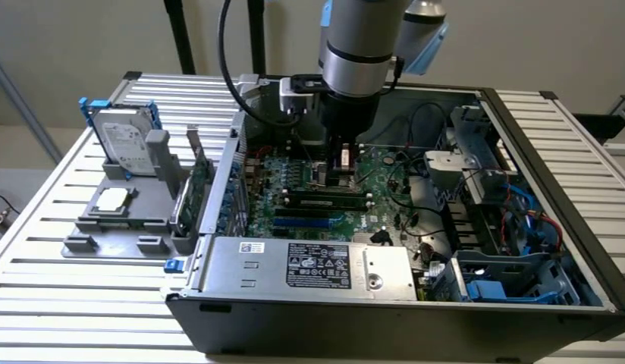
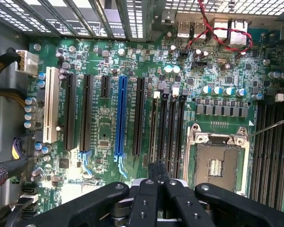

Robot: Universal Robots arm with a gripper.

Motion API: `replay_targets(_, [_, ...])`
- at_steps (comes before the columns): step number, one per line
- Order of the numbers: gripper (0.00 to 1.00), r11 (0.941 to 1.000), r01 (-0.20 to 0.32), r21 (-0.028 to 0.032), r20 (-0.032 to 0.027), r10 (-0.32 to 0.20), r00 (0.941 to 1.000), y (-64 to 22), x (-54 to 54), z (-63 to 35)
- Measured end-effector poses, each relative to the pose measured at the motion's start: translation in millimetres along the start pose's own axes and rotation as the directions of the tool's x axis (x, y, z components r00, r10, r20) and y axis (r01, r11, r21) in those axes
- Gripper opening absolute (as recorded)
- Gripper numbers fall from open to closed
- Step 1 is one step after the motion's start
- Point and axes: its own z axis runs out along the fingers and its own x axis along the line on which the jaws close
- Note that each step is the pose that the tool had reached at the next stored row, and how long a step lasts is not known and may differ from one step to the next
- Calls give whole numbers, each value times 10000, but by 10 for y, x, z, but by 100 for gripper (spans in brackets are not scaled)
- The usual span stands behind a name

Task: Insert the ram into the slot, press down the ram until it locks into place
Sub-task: 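Press down the ram until it locks into place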

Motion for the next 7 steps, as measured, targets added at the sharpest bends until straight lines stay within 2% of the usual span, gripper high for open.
replay_targets(7, [11,10000,0,-1,-1,0,10000,0,0,0])
